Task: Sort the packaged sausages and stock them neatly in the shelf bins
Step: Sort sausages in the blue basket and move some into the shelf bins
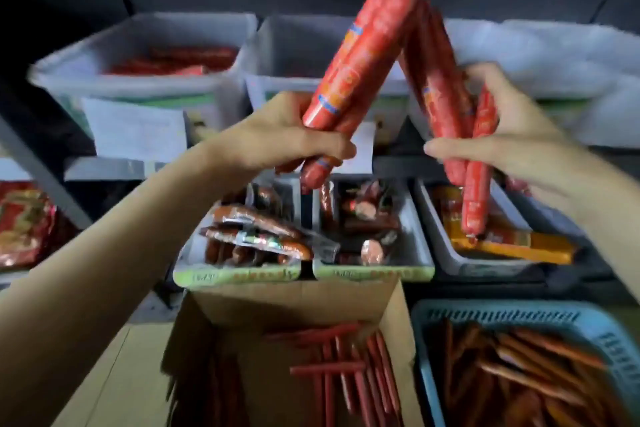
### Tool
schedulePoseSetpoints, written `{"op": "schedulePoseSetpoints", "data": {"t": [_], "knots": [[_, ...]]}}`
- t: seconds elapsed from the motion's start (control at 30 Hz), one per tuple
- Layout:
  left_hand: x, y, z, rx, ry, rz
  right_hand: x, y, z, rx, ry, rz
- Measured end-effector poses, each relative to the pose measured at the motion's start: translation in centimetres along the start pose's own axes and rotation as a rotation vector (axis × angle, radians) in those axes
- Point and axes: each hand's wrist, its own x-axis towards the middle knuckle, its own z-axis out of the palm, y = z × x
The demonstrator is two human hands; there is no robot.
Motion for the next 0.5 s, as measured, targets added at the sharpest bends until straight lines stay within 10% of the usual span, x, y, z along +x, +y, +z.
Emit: {"op": "schedulePoseSetpoints", "data": {"t": [0.3, 0.5], "knots": [[-10.1, -20.6, 8.0, 0.362, -0.507, -0.593, -9.2, 12.4, 10.7, -0.084, -0.485, 0.187], [-13.1, -28.5, 12.9, 0.398, -0.459, -0.859, -13.4, 21.2, 17.5, -0.146, -0.597, 0.535]]}}
